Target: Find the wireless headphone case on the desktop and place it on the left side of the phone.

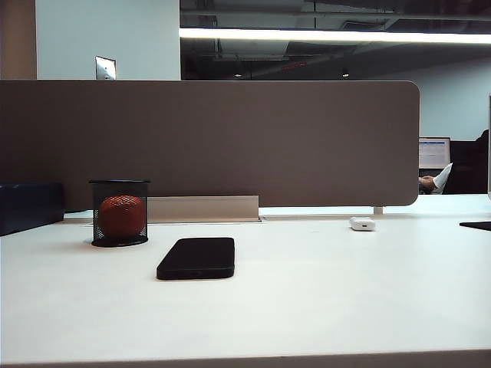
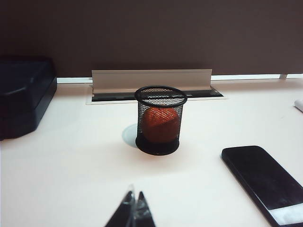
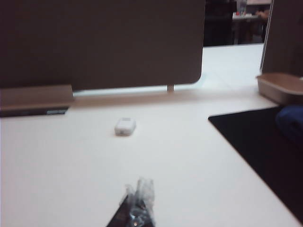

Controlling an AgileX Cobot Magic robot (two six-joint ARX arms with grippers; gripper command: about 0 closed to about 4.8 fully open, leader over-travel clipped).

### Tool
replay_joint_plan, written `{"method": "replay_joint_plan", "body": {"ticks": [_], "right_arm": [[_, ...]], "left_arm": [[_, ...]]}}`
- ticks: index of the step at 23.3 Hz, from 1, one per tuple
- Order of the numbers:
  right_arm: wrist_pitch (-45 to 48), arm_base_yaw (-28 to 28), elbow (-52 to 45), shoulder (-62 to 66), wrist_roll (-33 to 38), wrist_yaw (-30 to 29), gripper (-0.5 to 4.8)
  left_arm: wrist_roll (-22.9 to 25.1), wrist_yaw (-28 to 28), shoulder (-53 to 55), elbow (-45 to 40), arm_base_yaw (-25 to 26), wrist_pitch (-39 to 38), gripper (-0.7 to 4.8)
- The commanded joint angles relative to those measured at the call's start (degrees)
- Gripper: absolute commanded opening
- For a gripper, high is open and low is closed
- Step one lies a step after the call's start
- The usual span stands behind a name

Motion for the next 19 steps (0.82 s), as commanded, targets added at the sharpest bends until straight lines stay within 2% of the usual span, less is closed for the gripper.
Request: {"method": "replay_joint_plan", "body": {"ticks": [1, 4, 9, 15, 19], "right_arm": [[-5.75, -0.02, 6.23, 0.15, 0.39, 2.38, -0.05], [-14.14, -0.02, 15.28, 0.28, 0.39, 4.37, -0.05], [-22.36, 0.0, 30.64, 4.57, 0.37, 4.44, -0.05], [-33.73, 0.09, 54.16, 20.81, 0.37, 3.87, -0.05], [-44.09, 0.11, 71.01, 33.46, 0.37, 0.57, -0.05]], "left_arm": [[0.39, 0.02, 0.02, 0.04, -0.07, 0.7, -0.05], [0.39, 0.02, 0.02, 0.04, -0.07, 0.7, -0.05], [0.39, 0.02, 0.02, 0.04, -0.07, 0.68, -0.05], [0.39, 0.02, 0.02, 0.04, -0.07, 0.63, -0.05], [0.39, 0.02, 0.02, 0.04, -0.07, 0.59, -0.05]]}}
